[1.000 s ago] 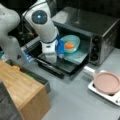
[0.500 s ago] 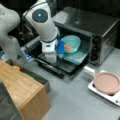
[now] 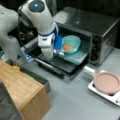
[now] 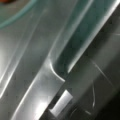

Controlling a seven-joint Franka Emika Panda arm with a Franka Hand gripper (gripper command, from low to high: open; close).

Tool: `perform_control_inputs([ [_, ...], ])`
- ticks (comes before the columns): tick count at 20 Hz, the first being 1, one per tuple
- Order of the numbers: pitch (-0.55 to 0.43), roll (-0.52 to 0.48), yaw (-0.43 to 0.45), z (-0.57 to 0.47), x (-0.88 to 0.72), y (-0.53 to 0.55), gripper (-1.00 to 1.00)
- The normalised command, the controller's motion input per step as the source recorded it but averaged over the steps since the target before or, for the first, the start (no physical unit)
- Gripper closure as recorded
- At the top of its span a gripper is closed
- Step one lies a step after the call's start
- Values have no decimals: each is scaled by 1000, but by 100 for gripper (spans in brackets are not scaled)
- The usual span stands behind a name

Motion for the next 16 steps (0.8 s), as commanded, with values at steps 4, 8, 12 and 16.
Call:
perform_control_inputs([
  [4,-49,-146,-53,11,-52,78,-100],
  [8,-72,-124,-145,-87,58,109,-100],
  [12,-50,-92,-254,-97,163,125,-100],
  [16,-19,-60,-210,-26,176,111,-100],
])
